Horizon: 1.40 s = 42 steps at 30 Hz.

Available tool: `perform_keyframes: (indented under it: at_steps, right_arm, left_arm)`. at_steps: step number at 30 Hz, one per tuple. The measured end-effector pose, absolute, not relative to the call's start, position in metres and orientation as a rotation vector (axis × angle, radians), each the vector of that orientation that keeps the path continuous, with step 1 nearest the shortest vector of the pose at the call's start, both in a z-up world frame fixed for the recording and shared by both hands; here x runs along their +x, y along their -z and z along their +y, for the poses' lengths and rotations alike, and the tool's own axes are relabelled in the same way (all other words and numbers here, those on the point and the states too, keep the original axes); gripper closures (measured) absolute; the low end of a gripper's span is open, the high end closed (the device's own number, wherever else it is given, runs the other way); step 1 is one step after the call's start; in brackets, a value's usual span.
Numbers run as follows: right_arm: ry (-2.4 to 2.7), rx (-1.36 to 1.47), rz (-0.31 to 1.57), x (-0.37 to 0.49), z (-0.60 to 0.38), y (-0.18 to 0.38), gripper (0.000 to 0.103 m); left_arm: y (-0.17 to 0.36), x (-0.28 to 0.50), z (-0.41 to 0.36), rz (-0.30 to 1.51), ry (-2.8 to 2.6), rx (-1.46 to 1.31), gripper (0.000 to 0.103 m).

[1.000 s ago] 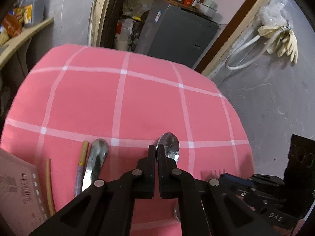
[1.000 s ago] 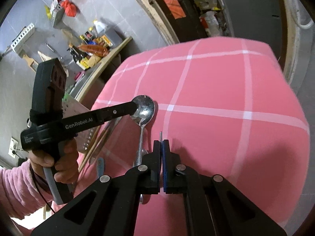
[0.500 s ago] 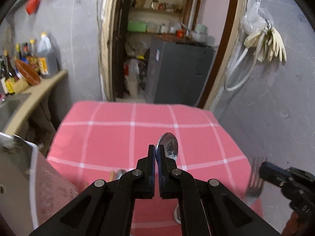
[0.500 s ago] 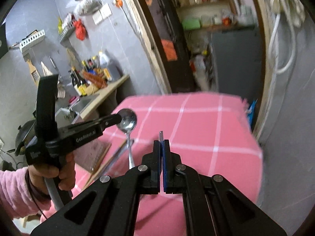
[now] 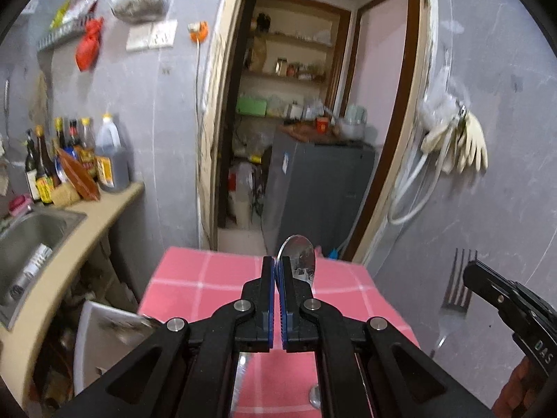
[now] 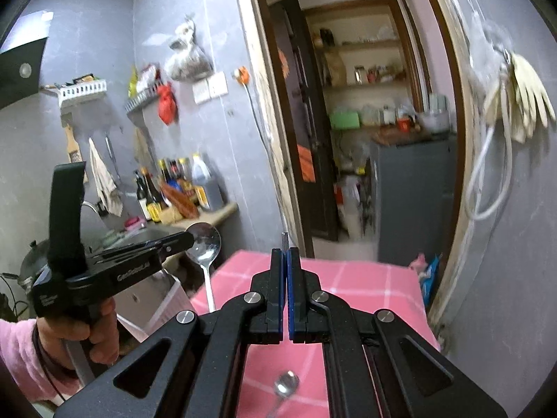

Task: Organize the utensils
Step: 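Lift the spoon with the left tool while the right tool carries the fork to the caddy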

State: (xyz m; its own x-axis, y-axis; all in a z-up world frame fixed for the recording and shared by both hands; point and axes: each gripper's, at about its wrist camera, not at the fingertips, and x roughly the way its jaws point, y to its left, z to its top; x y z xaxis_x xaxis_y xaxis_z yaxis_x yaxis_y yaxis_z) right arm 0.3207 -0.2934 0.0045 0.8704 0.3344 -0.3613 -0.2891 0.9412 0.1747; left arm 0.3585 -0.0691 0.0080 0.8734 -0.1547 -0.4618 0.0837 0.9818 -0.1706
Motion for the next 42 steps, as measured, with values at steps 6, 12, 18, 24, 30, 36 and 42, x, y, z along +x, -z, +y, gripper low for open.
perform_keyframes:
  at_steps: [6,12,18,24,30,36,42]
  right_arm:
    - [-0.375,0.095,0.305,0.319,-0.249,-0.04,0.101]
    - [-0.434,0.065,0.226,0.319,-0.199,-0.065,0.101]
    - [-0.451,0.025,0.184,0.323,-0.158,-0.063,0.101]
    - [-0.45,-0.036,0.199,0.334,-0.119,-0.034,0.101]
    - [-0.472,-0.09,0.246,0.337,-0.098,-0.005,0.101]
    - [-0.523,-0.082,0.313,0.338,-0.099,0.02,0.101]
    - [-0.546,-0.057,0.367,0.339,-0.103,0.039,0.101]
  left_arm:
    - [-0.043,0.333,-0.035,0.403,0.093,-0.134,0.1]
    - [-0.068,0.321,0.014,0.354,0.026,-0.163,0.1]
    - [-0.068,0.314,0.047,0.311,-0.066,-0.11,0.1]
    - [-0.04,0.311,0.058,0.32,-0.116,-0.025,0.1]
    - [-0.009,0.311,0.055,0.338,-0.12,0.033,0.1]
    - [0.012,0.31,0.055,0.347,-0.107,0.086,0.1]
    - [0.023,0.312,0.051,0.391,-0.058,0.099,0.1]
